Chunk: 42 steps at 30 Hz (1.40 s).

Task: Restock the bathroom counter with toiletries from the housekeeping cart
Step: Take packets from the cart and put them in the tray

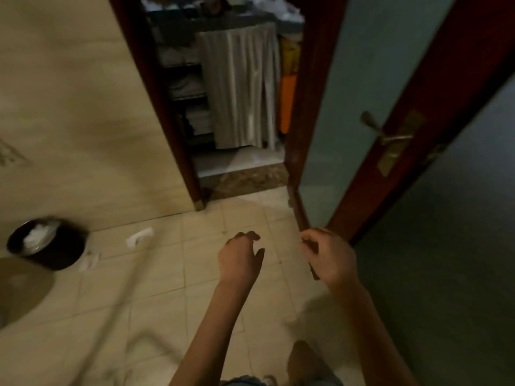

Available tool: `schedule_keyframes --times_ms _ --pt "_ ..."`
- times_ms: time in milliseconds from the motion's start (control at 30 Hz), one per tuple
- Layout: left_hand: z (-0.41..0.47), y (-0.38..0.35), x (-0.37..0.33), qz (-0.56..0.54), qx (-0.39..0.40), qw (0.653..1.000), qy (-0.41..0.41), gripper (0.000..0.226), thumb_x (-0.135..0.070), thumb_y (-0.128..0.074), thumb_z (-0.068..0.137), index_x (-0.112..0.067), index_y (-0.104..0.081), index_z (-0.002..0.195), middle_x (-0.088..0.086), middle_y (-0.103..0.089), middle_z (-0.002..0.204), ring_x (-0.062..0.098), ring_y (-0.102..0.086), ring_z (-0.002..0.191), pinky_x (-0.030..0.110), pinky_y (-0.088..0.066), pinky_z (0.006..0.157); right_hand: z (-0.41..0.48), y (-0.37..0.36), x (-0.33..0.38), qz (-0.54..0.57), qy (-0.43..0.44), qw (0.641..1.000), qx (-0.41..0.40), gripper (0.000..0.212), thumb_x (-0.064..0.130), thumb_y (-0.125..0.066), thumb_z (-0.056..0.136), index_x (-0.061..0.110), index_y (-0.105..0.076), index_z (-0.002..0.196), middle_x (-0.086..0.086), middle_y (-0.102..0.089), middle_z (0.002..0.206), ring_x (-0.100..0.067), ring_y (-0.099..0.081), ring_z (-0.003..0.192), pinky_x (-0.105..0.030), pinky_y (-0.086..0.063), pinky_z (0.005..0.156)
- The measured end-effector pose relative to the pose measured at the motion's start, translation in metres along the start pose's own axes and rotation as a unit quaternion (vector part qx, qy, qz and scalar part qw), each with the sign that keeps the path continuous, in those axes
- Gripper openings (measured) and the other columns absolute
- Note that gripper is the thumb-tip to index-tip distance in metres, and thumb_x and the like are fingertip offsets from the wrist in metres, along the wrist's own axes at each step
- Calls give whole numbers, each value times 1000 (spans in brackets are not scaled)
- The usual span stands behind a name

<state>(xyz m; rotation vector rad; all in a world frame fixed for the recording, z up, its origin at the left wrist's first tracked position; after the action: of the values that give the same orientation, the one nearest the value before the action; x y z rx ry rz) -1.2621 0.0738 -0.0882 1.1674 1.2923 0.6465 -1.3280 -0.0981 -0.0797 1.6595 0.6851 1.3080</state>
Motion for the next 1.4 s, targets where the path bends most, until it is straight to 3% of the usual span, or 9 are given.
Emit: schedule_keyframes --times_ms 300,533,700,933,1133,1400 --pt "92 19 45 -20 -34 996 76 32 -36 -57 93 -29 -57 124 -8 -62 119 12 -60 105 25 -47 79 130 -32 54 3 82 996 19 23 32 -62 92 27 -67 113 11 -67 109 -9 -61 101 -28 -49 82" --pt "254 64 44 26 -49 997 52 30 -36 -57 92 -28 -60 121 -3 -66 117 19 -62 108 31 -48 85 293 -26 82 19 102 994 27 26 35 -60 93 27 -65 117 11 -68 111 -7 -62 103 -22 -43 79" --pt "366 101 34 39 -82 995 44 24 -33 -56 92 -23 -65 113 2 -67 109 26 -64 101 31 -48 75 397 -5 94 29 102 994 8 26 34 -61 93 24 -66 117 8 -70 111 -10 -63 101 -21 -43 79" --pt "447 96 46 1 -57 996 62 24 -32 -55 94 -26 -64 115 -3 -68 108 16 -66 91 23 -45 68 488 -24 102 26 96 994 45 27 35 -59 94 28 -63 120 10 -66 114 -6 -60 102 -20 -44 84" --pt "538 108 72 -14 -61 994 90 23 -32 -52 96 -27 -64 115 -5 -66 110 14 -64 95 18 -39 67 585 -51 121 13 104 991 82 26 34 -60 93 27 -63 118 8 -66 113 -8 -59 101 -23 -45 88" --pt "729 166 100 -13 -73 994 80 32 -35 -51 95 -30 -57 127 -2 -62 126 20 -58 114 29 -46 87 779 -53 187 27 160 986 43 23 32 -65 88 23 -68 109 6 -69 106 -13 -63 99 -31 -51 86"
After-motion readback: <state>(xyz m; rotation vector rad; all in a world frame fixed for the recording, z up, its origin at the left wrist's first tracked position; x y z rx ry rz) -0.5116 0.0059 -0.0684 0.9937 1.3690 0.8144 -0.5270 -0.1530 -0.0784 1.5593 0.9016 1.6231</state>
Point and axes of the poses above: each hand's wrist, its own z-axis towards the middle knuckle, its own y-axis out of the back of the hand, x = y × z, the point moved 1 cm from there along z, towards the middle knuckle
